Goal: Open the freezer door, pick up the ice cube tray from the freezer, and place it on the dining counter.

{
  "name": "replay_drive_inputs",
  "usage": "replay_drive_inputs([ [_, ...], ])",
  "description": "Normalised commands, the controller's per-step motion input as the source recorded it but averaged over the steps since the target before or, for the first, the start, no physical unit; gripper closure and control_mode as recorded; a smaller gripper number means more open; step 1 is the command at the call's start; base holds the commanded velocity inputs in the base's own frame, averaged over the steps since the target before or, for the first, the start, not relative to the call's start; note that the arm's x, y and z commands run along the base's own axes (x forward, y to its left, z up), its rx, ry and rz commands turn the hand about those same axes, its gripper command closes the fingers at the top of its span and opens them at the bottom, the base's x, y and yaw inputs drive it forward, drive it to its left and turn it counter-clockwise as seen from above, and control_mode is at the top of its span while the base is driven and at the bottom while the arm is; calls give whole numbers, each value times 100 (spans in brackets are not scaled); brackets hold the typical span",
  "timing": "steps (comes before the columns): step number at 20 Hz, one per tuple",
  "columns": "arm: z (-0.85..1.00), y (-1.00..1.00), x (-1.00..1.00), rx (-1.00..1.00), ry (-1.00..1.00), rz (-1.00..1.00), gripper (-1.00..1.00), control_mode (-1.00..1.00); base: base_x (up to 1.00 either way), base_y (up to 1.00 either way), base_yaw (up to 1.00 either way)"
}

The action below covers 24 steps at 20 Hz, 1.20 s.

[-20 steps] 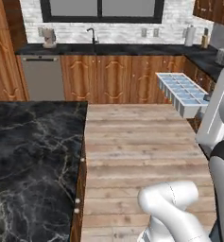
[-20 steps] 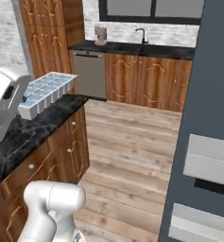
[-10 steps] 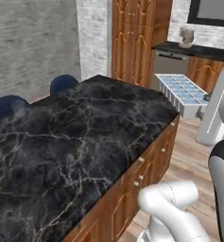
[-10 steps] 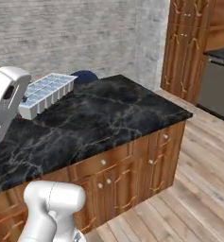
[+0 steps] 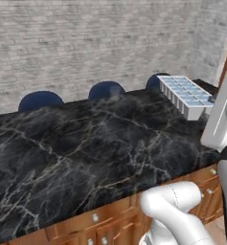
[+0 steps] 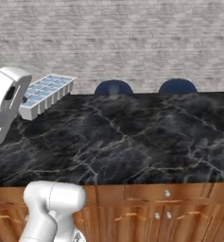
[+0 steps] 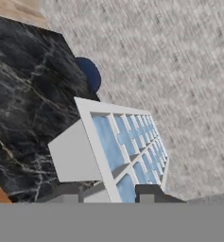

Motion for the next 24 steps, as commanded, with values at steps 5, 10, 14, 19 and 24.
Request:
replay_drive_inputs([
  [5, 0, 0, 0, 0, 0, 0, 100, 100, 64, -1, 51],
  [10, 0, 0, 0, 0, 0, 0, 100, 100, 55, -14, 33],
  [14, 0, 0, 0, 0, 0, 0, 100, 100, 58, -10, 16],
  [19, -30, -20, 95, 2, 0, 12, 100, -100, 0, 0, 0],
  [24, -59, -9, 100, 0, 5, 10, 100, -100, 0, 0, 0],
])
